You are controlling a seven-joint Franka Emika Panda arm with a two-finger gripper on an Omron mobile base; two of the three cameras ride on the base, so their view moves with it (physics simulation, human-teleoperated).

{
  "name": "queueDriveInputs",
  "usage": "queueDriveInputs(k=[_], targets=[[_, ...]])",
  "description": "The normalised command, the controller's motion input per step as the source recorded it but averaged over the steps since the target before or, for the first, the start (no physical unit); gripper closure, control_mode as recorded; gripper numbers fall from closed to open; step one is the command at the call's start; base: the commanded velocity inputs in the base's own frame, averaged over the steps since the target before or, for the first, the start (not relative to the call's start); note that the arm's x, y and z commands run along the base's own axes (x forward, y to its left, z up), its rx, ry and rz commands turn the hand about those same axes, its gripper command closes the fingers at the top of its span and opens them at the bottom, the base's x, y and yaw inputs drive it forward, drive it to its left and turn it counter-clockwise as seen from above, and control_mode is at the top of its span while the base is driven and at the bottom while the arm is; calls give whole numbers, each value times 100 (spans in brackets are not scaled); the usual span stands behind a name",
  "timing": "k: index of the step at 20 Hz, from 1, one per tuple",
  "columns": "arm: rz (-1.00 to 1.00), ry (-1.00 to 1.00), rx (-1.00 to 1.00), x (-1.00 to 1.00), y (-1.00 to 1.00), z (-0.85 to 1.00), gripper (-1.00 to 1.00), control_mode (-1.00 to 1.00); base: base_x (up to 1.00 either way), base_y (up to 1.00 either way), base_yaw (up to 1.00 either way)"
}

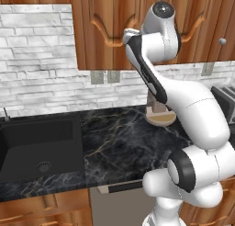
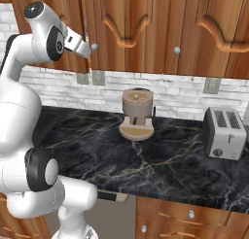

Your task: Open the cabinet, pick the kettle from the cabinet, and place it in the sink.

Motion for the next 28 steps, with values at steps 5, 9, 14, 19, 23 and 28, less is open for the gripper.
queueDriveInputs(k=[5,9,14,19,23,28], targets=[[-7,-4,0,-37,18,1,100,-100,0,0,0],[-9,-4,0,-37,24,3,100,-100,0,0,0],[-10,0,-2,-31,30,7,100,-100,0,0,0],[-8,0,-2,-28,34,11,100,-100,0,0,0],[-6,0,-5,-28,38,12,100,-100,0,0,0],[-6,0,-7,-28,41,8,100,-100,0,0,0]])
